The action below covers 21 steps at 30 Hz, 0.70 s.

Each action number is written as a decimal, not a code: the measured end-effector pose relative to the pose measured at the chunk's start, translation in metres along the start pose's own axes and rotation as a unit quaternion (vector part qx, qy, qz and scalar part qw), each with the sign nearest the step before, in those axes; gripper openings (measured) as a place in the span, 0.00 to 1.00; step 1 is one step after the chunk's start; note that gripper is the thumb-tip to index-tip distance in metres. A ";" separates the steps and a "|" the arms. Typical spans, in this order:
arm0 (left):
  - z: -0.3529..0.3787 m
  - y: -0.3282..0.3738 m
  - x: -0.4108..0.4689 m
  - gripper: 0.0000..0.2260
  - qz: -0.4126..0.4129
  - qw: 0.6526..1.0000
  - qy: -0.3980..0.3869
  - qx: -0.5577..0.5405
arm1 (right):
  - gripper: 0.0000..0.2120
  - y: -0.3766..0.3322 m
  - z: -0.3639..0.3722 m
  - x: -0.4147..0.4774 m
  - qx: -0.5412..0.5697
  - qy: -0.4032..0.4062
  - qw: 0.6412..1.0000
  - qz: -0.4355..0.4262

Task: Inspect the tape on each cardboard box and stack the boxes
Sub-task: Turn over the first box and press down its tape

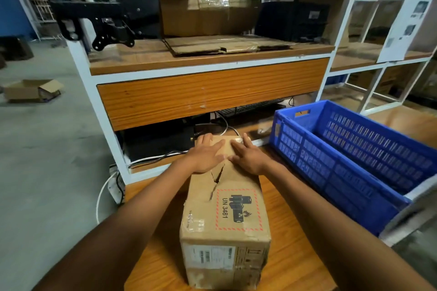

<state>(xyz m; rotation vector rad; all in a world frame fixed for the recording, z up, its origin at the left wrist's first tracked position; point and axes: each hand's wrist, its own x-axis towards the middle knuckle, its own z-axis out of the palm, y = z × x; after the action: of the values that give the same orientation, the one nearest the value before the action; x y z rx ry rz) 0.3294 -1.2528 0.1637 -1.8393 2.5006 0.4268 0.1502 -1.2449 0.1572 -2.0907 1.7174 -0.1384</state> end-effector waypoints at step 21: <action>0.021 -0.010 -0.089 0.41 -0.014 0.991 -0.079 -0.109 | 0.57 -0.001 0.023 -0.090 0.208 -0.020 0.977 0.045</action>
<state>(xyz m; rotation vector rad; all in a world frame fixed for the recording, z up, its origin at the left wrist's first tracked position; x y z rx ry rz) 0.3633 -1.1673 0.1561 -1.8230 2.4033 0.8399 0.1385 -1.1525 0.1539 -1.6971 1.5928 -0.3893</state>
